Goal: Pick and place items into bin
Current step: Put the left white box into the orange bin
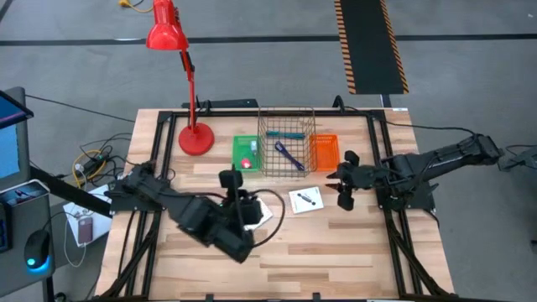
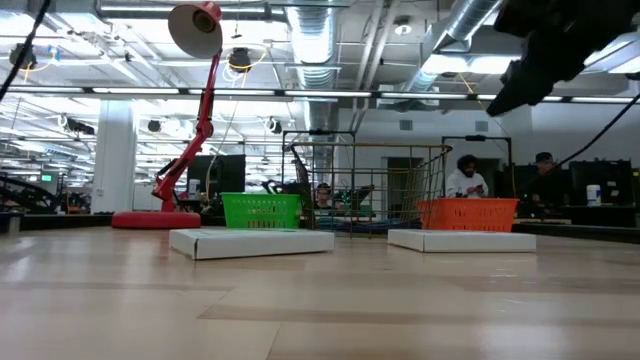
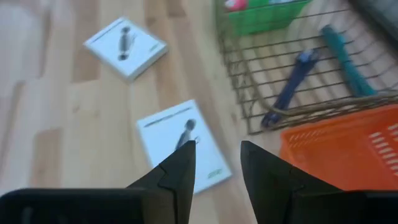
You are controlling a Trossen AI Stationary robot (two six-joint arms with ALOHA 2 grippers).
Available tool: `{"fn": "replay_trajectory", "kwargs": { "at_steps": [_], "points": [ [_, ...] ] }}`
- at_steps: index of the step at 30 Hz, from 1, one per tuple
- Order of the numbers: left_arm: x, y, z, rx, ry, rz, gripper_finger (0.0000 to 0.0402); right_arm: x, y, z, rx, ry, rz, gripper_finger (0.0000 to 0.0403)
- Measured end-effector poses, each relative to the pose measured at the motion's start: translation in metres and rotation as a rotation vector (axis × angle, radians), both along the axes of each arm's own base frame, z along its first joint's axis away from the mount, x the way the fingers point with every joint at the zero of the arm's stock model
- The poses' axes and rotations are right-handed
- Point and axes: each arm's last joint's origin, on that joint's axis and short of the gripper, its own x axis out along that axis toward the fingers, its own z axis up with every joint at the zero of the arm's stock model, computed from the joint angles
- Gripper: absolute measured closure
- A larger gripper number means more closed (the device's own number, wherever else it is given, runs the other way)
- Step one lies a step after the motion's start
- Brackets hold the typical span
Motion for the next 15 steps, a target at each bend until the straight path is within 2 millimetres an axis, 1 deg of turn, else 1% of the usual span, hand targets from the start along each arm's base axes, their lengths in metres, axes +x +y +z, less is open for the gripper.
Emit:
{"fn": "replay_trajectory", "kwargs": {
  "at_steps": [3, 5, 9, 11, 13, 15],
  "points": [
    [-0.012, -0.010, 0.012, -0.079, -0.020, -0.079, 0.0365, 0.002, 0.006, -0.011, -0.022, -0.035, -0.048, 0.0282],
    [-0.014, -0.018, 0.019, -0.161, -0.044, -0.159, 0.0365, 0.004, 0.011, -0.018, -0.028, -0.065, -0.056, 0.0282],
    [-0.007, -0.035, 0.029, -0.306, -0.096, -0.373, 0.0365, 0.007, 0.021, -0.025, -0.051, -0.115, -0.044, 0.0282],
    [-0.004, -0.040, 0.032, -0.334, -0.093, -0.476, 0.0365, 0.008, 0.026, -0.026, -0.067, -0.140, -0.046, 0.0282],
    [-0.001, -0.039, 0.034, -0.328, -0.088, -0.540, 0.0365, 0.009, 0.030, -0.027, -0.077, -0.176, -0.048, 0.0282],
    [0.004, -0.034, 0.035, -0.321, -0.086, -0.572, 0.0365, 0.010, 0.035, -0.028, -0.087, -0.208, -0.041, 0.0282]
  ]
}}
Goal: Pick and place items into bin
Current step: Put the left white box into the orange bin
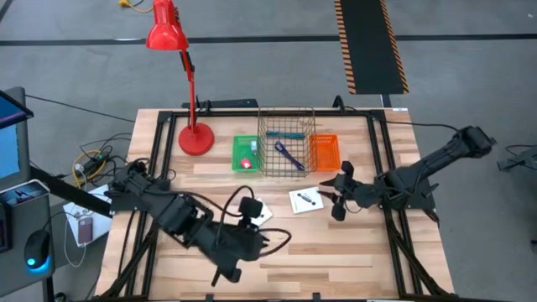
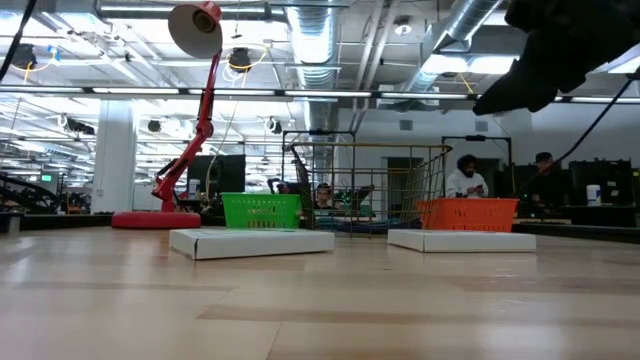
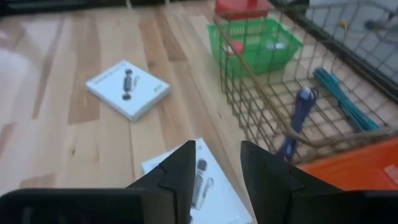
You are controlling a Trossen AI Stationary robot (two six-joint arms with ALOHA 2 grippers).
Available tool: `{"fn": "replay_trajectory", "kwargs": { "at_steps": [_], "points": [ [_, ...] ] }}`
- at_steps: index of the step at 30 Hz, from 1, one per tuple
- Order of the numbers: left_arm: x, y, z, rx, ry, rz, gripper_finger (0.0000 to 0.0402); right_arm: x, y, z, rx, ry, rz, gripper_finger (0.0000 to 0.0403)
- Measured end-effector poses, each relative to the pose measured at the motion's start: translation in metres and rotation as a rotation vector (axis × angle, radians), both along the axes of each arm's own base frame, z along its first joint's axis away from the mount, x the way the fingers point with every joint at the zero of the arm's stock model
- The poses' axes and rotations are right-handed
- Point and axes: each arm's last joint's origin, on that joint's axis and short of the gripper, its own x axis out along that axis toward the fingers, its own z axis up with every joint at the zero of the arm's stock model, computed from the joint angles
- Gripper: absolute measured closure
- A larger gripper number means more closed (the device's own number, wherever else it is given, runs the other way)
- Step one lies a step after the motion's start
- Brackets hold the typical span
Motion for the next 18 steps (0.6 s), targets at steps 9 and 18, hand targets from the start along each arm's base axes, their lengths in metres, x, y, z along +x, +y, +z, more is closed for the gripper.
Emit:
{"fn": "replay_trajectory", "kwargs": {
  "at_steps": [9, 18],
  "points": [
    [0.023, 0.034, 0.001, -0.099, 0.025, -0.026, 0.0365, -0.005, 0.017, -0.006, -0.008, -0.024, 0.082, 0.0282],
    [0.004, 0.063, 0.012, -0.074, 0.075, 0.133, 0.0365, -0.014, 0.036, -0.003, 0.002, -0.064, 0.166, 0.0282]
  ]
}}
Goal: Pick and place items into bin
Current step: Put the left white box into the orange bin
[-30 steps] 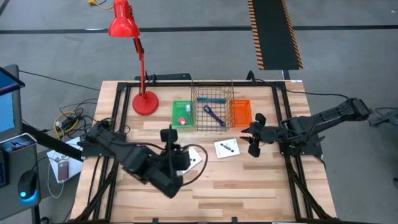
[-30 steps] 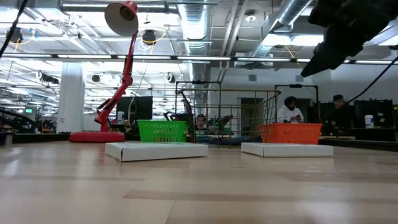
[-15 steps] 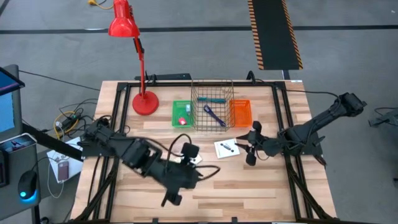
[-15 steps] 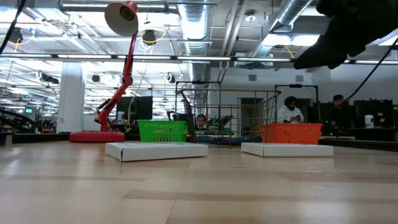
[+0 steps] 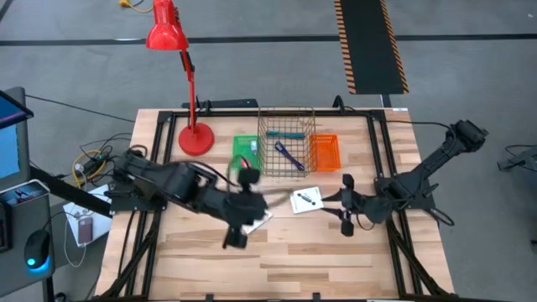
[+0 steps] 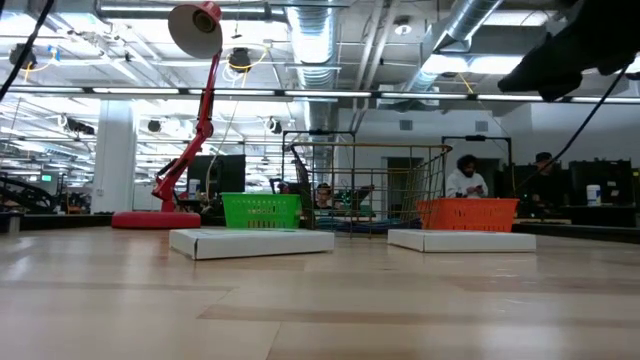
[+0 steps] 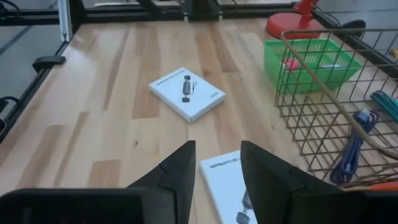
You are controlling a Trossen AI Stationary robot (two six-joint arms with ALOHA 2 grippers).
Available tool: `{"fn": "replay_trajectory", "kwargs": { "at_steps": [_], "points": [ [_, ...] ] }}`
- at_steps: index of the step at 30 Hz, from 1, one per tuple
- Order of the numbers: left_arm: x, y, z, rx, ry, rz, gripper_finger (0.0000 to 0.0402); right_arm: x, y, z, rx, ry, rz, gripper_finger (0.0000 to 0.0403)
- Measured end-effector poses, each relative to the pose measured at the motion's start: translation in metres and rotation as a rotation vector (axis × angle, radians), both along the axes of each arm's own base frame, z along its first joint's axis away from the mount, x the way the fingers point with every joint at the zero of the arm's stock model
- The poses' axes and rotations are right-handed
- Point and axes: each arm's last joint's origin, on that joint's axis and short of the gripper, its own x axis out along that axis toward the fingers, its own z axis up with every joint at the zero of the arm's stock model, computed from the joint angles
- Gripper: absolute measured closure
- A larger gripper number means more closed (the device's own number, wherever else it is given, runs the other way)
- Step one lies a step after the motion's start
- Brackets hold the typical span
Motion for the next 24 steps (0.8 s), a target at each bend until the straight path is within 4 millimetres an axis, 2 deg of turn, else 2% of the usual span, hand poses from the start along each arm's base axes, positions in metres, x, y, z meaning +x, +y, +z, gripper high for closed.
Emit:
{"fn": "replay_trajectory", "kwargs": {
  "at_steps": [3, 5, 8, 12, 20, 24],
  "points": [
    [-0.015, 0.010, 0.009, 0.007, -0.004, 0.102, 0.0365, -0.004, 0.005, 0.000, -0.007, -0.016, -0.004, 0.0282],
    [-0.026, 0.010, 0.011, 0.012, -0.023, 0.149, 0.0365, -0.006, 0.008, 0.001, -0.011, -0.024, -0.002, 0.0282],
    [-0.040, 0.003, 0.001, -0.001, -0.094, 0.137, 0.0365, -0.010, 0.012, 0.001, -0.021, -0.034, 0.004, 0.0282],
    [-0.056, -0.001, -0.047, -0.089, -0.217, 0.023, 0.0365, -0.012, 0.014, 0.001, -0.008, -0.039, 0.010, 0.0282],
    [-0.126, 0.041, -0.151, -0.315, -0.519, 0.027, 0.0365, -0.010, 0.012, 0.001, 0.006, -0.039, -0.007, 0.0282],
    [-0.151, 0.056, -0.194, -0.401, -0.634, 0.058, 0.0365, -0.005, 0.007, 0.000, 0.014, -0.036, -0.048, 0.0282]
  ]
}}
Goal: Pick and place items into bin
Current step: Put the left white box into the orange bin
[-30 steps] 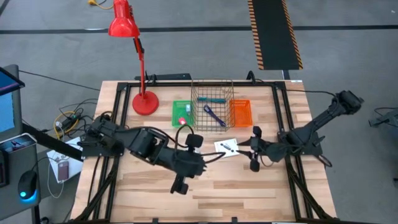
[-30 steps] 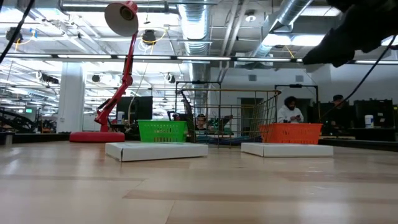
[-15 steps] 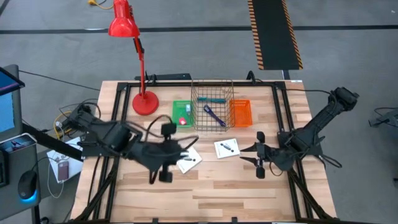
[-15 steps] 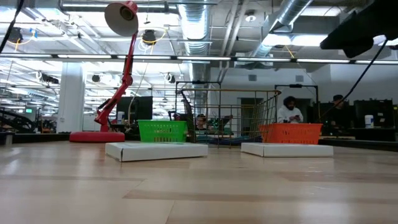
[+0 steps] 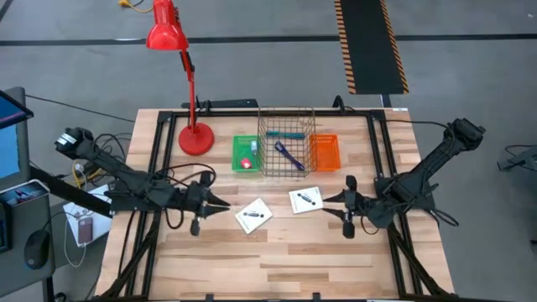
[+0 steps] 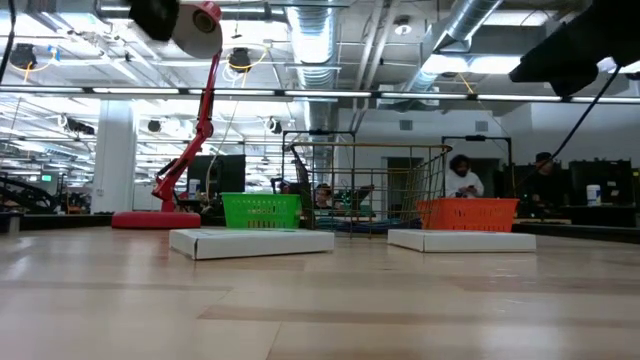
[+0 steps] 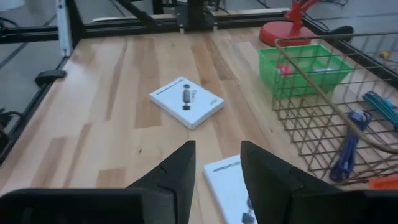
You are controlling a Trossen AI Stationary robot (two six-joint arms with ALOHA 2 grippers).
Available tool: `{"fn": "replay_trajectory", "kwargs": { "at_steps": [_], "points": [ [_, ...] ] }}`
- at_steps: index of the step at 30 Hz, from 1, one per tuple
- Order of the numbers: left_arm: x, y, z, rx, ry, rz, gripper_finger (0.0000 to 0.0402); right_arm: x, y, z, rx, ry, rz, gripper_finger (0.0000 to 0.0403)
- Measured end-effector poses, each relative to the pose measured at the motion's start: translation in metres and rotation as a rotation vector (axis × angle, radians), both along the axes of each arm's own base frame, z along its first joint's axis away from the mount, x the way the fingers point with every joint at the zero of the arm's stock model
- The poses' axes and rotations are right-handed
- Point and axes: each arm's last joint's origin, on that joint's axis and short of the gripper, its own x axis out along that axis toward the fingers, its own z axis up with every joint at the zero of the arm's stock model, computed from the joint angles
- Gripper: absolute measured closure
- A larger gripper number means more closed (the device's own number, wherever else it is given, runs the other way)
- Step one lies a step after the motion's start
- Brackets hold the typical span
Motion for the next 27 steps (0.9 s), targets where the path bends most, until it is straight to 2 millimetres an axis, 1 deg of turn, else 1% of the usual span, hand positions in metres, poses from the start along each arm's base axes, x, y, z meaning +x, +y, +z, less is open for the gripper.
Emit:
{"fn": "replay_trajectory", "kwargs": {
  "at_steps": [2, 3, 5, 7, 11, 16, 21, 24, 27],
  "points": [
    [-0.007, 0.006, -0.023, -0.039, -0.004, 0.079, 0.0365, 0.005, -0.002, -0.005, -0.012, 0.017, -0.023, 0.0282],
    [-0.009, 0.008, -0.031, -0.061, -0.007, 0.117, 0.0365, 0.009, -0.003, -0.007, -0.018, 0.024, -0.037, 0.0282],
    [-0.012, 0.012, -0.042, -0.109, -0.017, 0.178, 0.0365, 0.017, -0.004, -0.013, -0.022, 0.031, -0.066, 0.0282],
    [-0.013, 0.013, -0.054, -0.129, 0.016, 0.209, 0.0365, 0.026, -0.005, -0.021, -0.022, 0.053, -0.079, 0.0282],
    [-0.010, 0.011, -0.065, -0.132, 0.069, 0.215, 0.0365, 0.046, -0.008, -0.032, -0.029, 0.056, -0.063, 0.0282],
    [-0.004, 0.005, -0.084, -0.136, 0.184, 0.148, 0.0365, 0.068, -0.015, -0.044, -0.007, 0.066, -0.020, 0.0282],
    [0.003, 0.001, -0.102, -0.198, 0.258, 0.166, 0.0365, 0.086, -0.026, -0.045, -0.029, 0.089, -0.058, 0.0282],
    [0.009, -0.002, -0.110, -0.236, 0.256, 0.166, 0.0365, 0.097, -0.030, -0.045, -0.070, 0.101, -0.065, 0.0282],
    [0.019, -0.008, -0.119, -0.236, 0.263, 0.168, 0.0365, 0.106, -0.032, -0.048, -0.097, 0.122, -0.070, 0.0282]
  ]
}}
